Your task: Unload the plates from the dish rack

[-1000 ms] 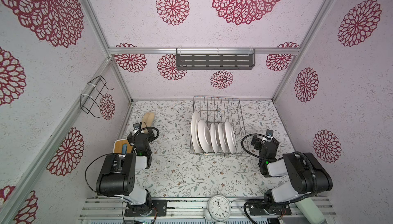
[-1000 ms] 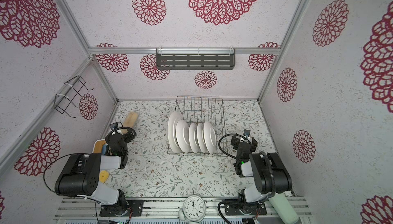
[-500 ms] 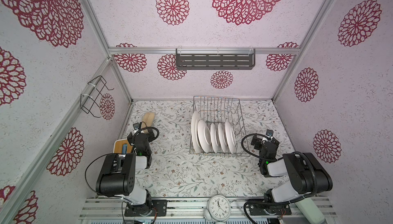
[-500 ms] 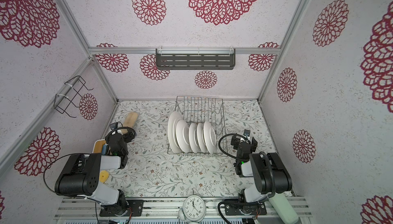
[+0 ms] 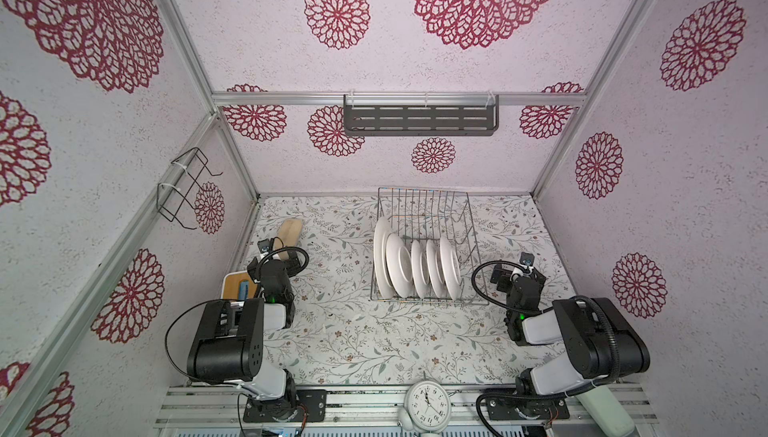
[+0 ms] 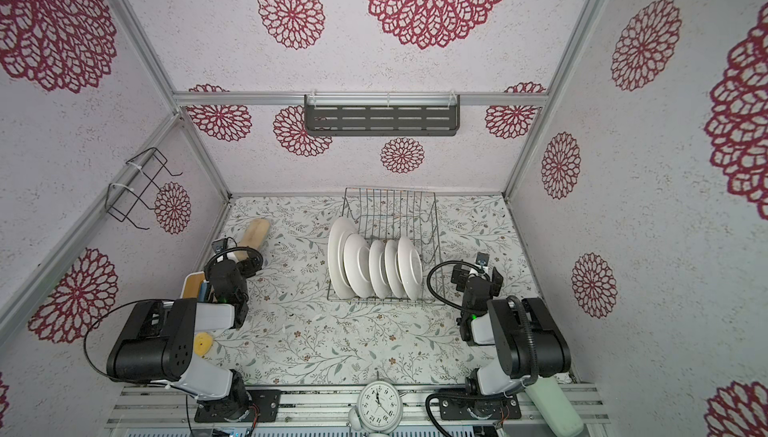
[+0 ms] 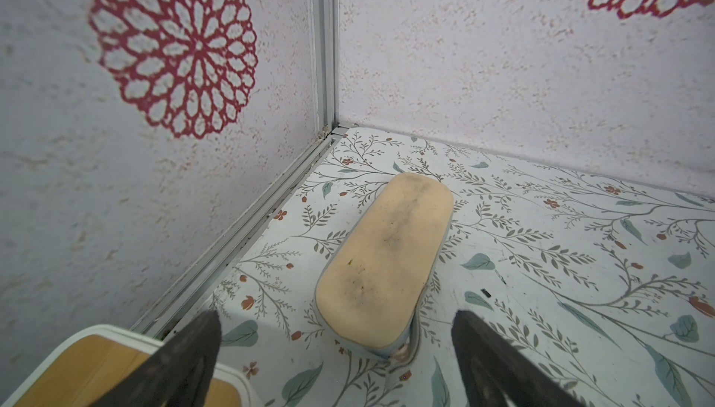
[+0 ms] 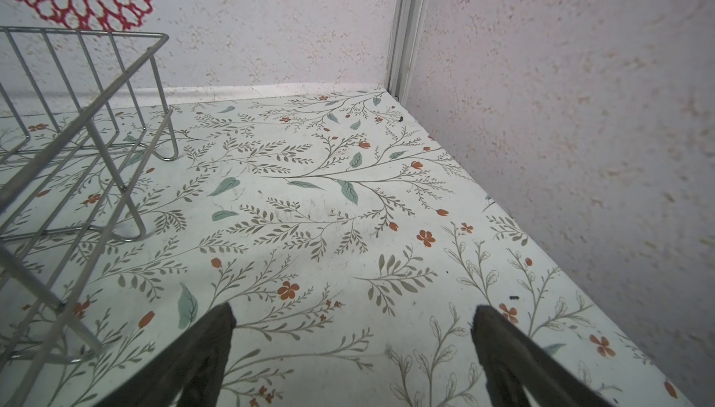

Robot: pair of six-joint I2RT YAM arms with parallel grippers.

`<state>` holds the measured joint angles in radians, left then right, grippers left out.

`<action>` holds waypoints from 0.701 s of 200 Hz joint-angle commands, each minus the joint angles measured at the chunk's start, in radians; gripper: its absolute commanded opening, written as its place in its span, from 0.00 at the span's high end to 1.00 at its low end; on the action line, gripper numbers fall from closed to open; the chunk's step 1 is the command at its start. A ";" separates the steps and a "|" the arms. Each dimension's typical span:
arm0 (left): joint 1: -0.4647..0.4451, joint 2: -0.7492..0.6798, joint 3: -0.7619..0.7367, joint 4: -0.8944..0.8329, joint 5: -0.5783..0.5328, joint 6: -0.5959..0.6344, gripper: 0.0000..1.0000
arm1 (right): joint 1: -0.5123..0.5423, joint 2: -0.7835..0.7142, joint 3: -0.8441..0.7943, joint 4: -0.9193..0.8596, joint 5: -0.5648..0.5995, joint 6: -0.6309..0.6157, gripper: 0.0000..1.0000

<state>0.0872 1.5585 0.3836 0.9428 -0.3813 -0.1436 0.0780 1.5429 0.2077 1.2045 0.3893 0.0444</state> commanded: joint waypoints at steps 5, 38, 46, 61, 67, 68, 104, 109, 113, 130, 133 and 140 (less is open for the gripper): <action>0.008 0.005 0.016 0.005 0.020 -0.010 0.03 | -0.006 0.000 0.024 0.053 0.019 -0.013 0.01; -0.089 -0.129 0.028 -0.081 -0.158 0.064 0.03 | 0.021 -0.027 -0.030 0.139 0.055 -0.036 0.01; -0.118 -0.192 0.064 -0.182 -0.183 0.084 0.03 | 0.039 -0.025 -0.061 0.206 0.069 -0.055 0.01; -0.152 -0.285 0.141 -0.371 -0.202 0.087 0.03 | 0.079 0.001 -0.111 0.345 0.108 -0.098 0.01; -0.165 -0.306 0.171 -0.454 -0.213 0.074 0.03 | 0.085 0.011 -0.129 0.394 0.111 -0.105 0.01; -0.167 -0.310 0.177 -0.464 -0.215 0.071 0.03 | 0.086 0.013 -0.132 0.401 0.111 -0.105 0.01; -0.247 -0.381 0.271 -0.681 -0.278 0.056 0.03 | 0.181 -0.107 -0.174 0.452 0.360 -0.170 0.01; -0.263 -0.389 0.280 -0.708 -0.284 0.045 0.03 | 0.187 -0.152 -0.177 0.423 0.358 -0.178 0.01; -0.273 -0.396 0.286 -0.731 -0.284 0.039 0.03 | 0.191 -0.191 -0.174 0.389 0.358 -0.192 0.01; -0.306 -0.420 0.322 -0.842 -0.278 -0.010 0.03 | 0.196 -0.389 -0.130 0.142 0.386 -0.215 0.01; -0.310 -0.425 0.329 -0.863 -0.273 -0.017 0.03 | 0.195 -0.427 -0.118 0.089 0.391 -0.212 0.01; -0.319 -0.436 0.344 -0.913 -0.271 -0.050 0.03 | 0.192 -0.511 -0.087 -0.041 0.393 -0.201 0.01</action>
<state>-0.1993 1.1511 0.6849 0.2813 -0.6308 -0.1184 0.2676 1.2518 0.0437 1.4181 0.6834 -0.1226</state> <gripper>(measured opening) 0.974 0.989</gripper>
